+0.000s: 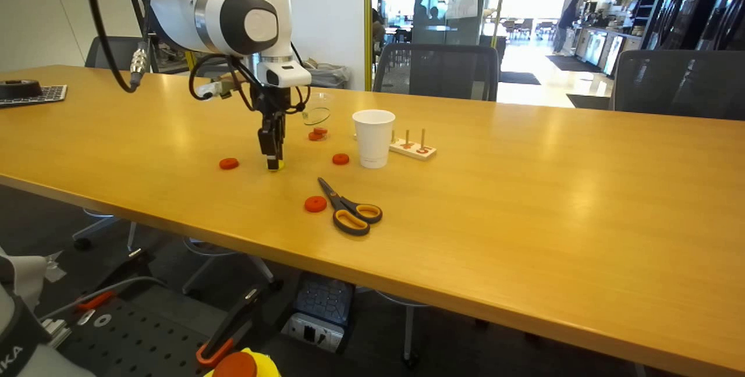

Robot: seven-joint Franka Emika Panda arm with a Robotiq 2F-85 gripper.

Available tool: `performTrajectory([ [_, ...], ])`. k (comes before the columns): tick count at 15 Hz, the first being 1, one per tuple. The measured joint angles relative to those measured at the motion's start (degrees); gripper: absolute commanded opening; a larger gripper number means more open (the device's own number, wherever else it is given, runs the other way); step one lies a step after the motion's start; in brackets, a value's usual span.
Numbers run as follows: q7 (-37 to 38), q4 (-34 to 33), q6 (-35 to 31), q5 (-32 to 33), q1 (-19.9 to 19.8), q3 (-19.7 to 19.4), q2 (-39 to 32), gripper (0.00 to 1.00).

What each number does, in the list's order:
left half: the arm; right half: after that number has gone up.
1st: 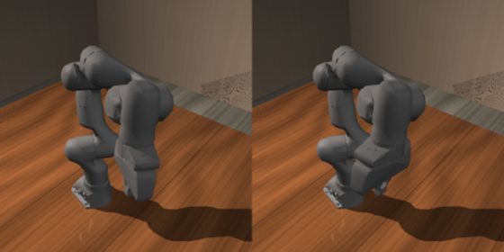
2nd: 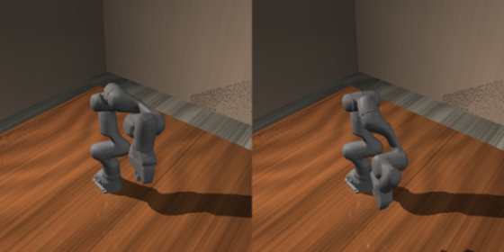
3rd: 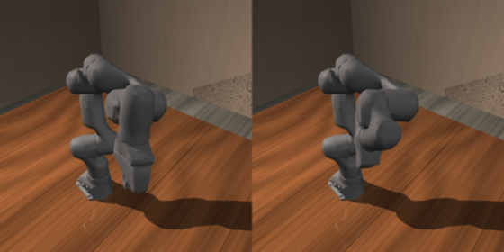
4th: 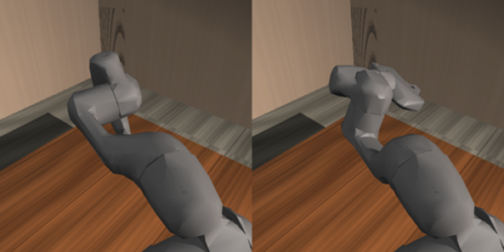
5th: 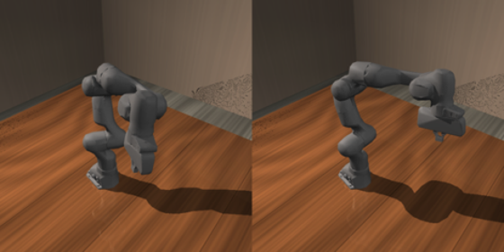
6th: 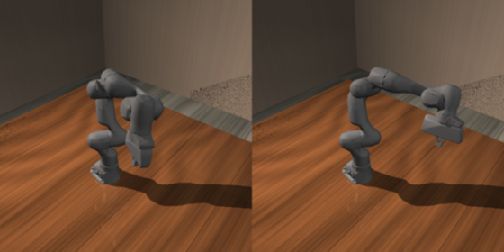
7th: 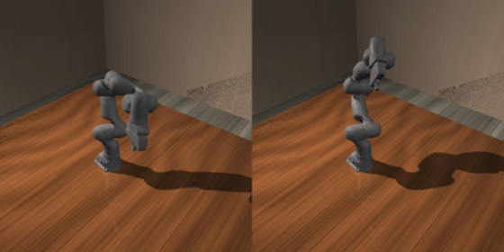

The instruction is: Pick up the coloured tiles and put them in the cups

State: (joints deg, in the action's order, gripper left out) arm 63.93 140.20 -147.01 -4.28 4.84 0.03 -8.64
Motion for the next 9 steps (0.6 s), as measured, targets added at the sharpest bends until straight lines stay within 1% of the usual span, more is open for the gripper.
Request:
performTrajectory([
  [5,-0.02,-0.39,-0.80,0.33,0.00,-0.46,0.00,0.25],
  [9,-0.02,-4.17,-0.90,1.77,-0.02,-1.76,1.06,0.25],
])
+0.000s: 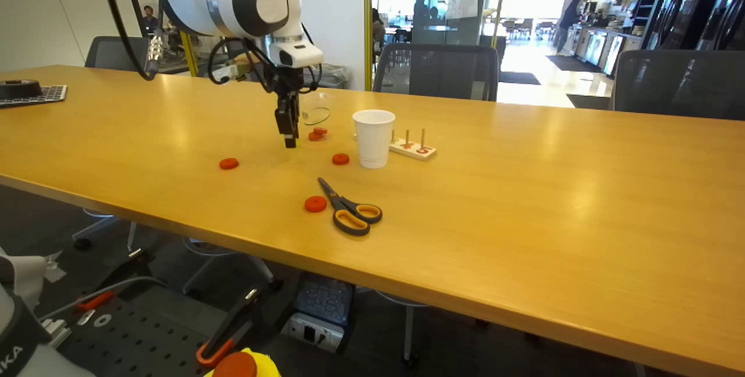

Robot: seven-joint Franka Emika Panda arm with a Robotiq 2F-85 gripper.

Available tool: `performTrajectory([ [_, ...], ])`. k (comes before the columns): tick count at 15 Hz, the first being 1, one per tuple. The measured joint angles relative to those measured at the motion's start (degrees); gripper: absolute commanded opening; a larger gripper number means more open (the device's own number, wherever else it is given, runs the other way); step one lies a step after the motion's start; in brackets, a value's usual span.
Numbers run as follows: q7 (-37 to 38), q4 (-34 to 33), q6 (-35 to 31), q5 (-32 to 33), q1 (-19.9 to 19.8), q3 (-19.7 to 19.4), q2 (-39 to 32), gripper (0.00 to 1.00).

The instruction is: Pick up the coloured tiles and put them in the cups

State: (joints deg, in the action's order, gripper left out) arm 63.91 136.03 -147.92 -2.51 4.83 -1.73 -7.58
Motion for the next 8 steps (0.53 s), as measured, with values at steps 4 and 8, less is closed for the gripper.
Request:
performTrajectory([
  [4,0.56,-5.52,-0.05,5.94,-0.31,-1.83,2.12,0.25],
  [8,0.97,-9.27,-0.08,15.74,-2.18,-4.00,2.38,0.25],
])
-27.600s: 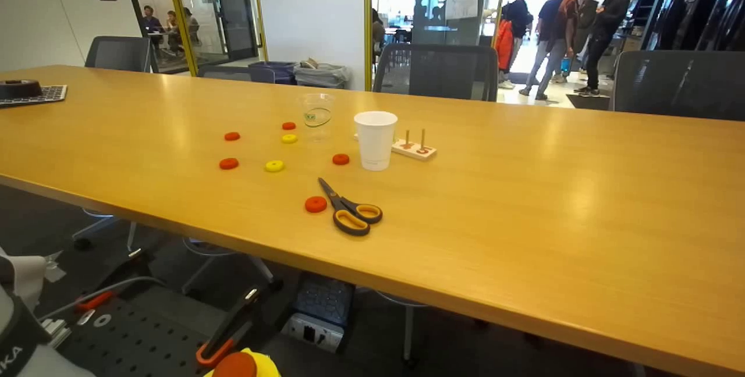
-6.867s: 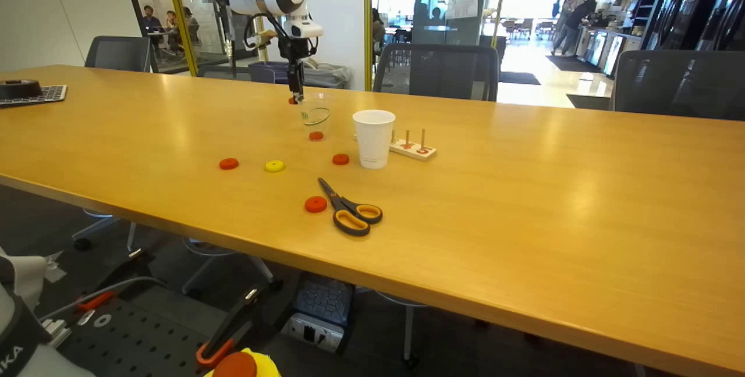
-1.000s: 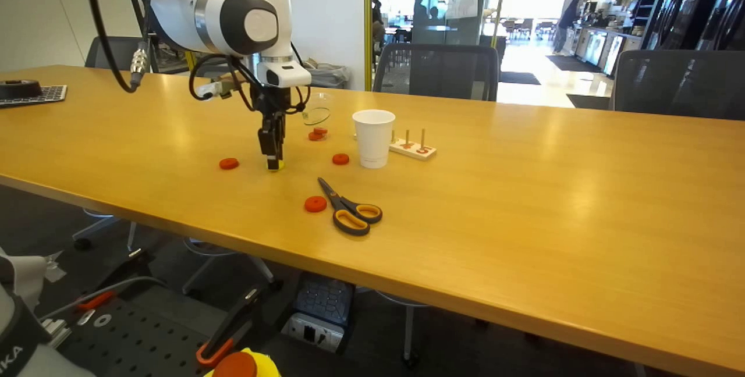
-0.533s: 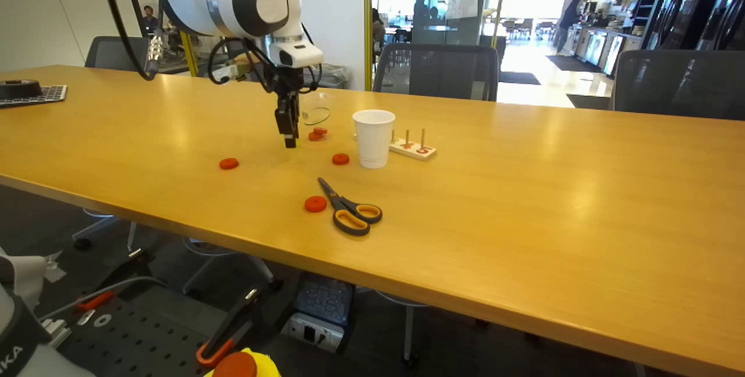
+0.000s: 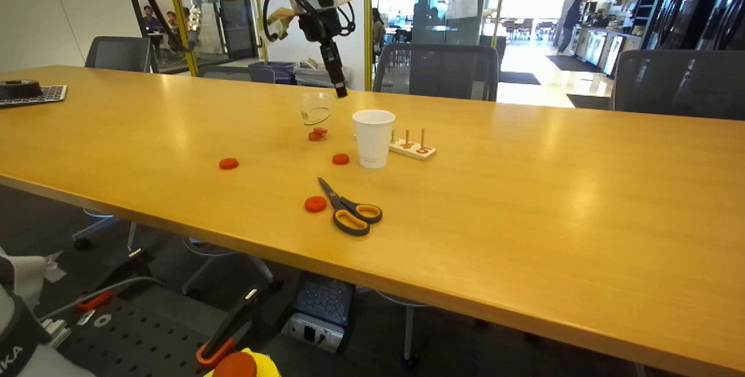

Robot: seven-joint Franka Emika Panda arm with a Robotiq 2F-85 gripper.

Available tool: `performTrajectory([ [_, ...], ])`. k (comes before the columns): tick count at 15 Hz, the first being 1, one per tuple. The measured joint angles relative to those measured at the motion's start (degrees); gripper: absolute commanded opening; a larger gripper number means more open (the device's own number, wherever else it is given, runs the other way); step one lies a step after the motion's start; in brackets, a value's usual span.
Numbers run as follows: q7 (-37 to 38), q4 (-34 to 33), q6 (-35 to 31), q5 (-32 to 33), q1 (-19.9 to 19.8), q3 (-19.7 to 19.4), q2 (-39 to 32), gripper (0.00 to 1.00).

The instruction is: Pick up the coloured tiles and put them in the cups

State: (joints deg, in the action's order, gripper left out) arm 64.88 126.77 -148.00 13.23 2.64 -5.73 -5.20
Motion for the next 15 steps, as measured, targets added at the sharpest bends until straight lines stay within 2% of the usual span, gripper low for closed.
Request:
performTrajectory([
  [2,-0.06,-0.60,0.05,3.43,-1.02,-0.76,-0.13,0.25],
  [6,-0.80,-0.66,0.06,6.12,-2.59,-1.33,-0.45,0.25],
  [15,-3.35,-0.67,0.57,6.89,-4.18,-2.54,-1.71,0.26],
])
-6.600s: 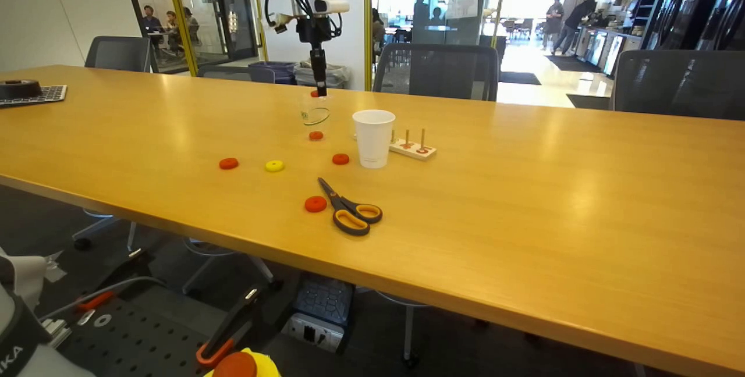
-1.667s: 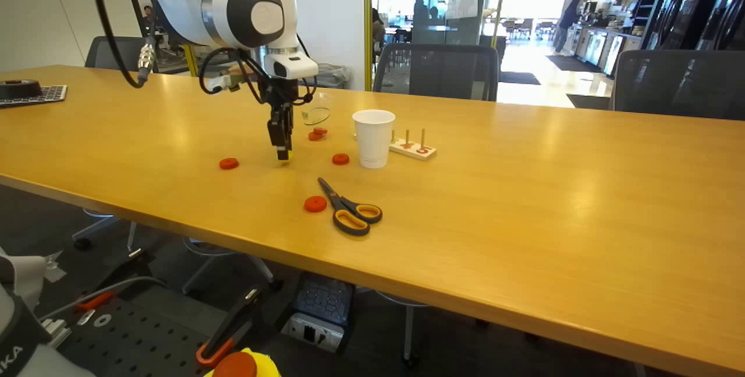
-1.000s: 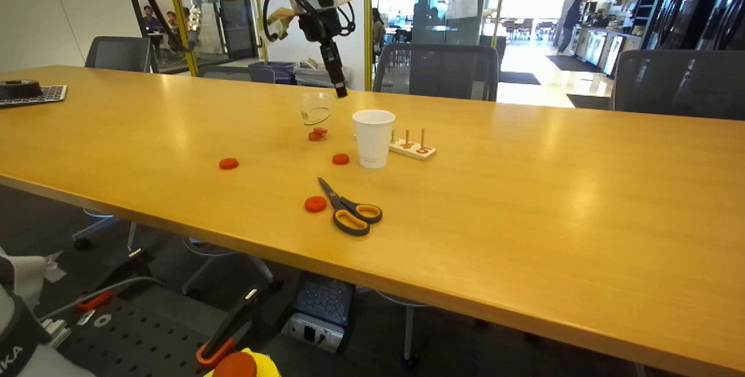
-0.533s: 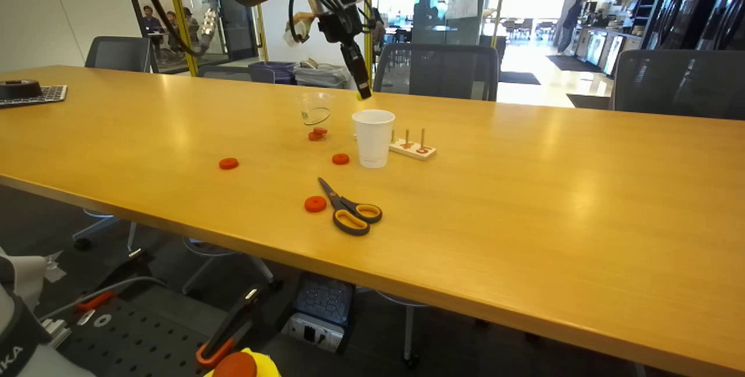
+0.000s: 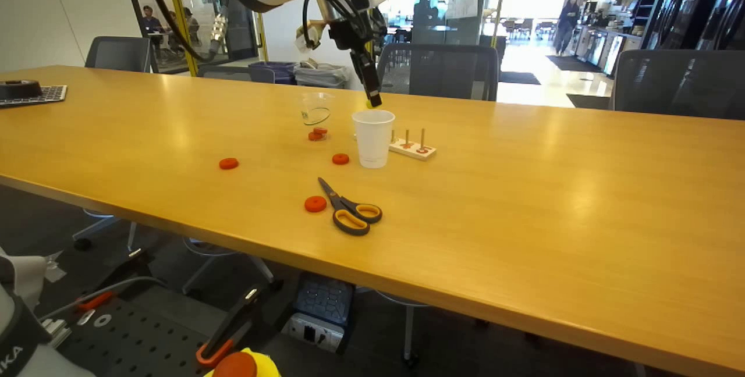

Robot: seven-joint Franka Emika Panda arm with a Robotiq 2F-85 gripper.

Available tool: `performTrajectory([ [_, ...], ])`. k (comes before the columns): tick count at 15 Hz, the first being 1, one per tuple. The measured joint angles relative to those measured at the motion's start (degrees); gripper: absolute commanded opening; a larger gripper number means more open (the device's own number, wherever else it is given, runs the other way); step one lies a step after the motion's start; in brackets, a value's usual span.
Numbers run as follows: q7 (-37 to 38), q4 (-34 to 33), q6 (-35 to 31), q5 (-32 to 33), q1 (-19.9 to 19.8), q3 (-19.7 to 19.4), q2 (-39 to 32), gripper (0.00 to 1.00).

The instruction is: Pick up the coloured tiles and put them in the cups

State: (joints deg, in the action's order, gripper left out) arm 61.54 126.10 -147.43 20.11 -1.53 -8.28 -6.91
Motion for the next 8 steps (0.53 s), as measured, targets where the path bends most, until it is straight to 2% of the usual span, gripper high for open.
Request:
performTrajectory([
  [1,-0.13,0.00,0.07,0.05,-0.01,-0.15,-0.22,0.66],
  [2,-0.30,0.00,0.15,0.06,-0.02,-0.29,-0.47,0.66],
  [6,-3.16,0.00,0.30,0.06,-0.13,-0.86,-0.97,0.96],
  [8,-5.21,0.07,0.20,0.06,-0.44,-1.39,-0.95,1.00],
])
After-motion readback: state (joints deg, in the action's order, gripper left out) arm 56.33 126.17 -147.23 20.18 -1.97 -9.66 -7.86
